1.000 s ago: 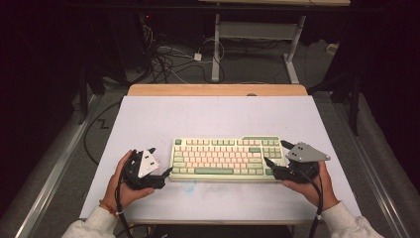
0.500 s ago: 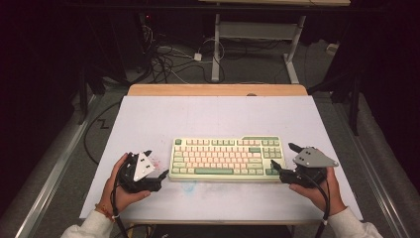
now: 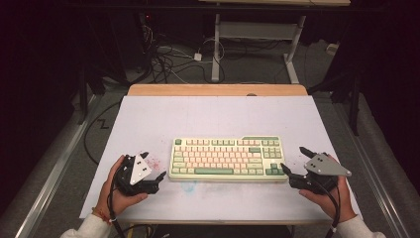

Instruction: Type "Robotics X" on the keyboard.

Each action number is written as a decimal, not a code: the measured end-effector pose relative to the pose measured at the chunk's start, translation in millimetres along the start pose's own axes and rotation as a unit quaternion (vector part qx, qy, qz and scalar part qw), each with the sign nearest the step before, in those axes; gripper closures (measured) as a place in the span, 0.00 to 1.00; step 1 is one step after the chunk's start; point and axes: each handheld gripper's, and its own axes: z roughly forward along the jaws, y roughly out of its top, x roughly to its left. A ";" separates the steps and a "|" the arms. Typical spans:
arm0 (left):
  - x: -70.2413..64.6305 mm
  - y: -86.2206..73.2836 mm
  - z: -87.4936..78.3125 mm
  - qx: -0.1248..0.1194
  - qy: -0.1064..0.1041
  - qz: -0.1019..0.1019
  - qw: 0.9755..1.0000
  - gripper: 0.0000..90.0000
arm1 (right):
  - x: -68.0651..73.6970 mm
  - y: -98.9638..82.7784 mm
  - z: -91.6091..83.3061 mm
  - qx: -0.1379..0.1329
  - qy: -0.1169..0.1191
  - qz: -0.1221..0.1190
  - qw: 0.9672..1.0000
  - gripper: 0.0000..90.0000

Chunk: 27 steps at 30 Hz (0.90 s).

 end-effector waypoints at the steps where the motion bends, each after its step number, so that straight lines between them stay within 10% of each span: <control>1: -0.2 -0.7 -0.2 0.000 0.001 0.000 1.000 0.19 | -0.7 -1.6 -1.1 0.000 -0.003 0.001 1.000 0.25; 27: -6.2 -23.8 2.5 0.031 -0.006 -0.005 0.999 0.19 | -7.8 -43.4 -10.4 0.021 -0.033 0.049 0.998 0.21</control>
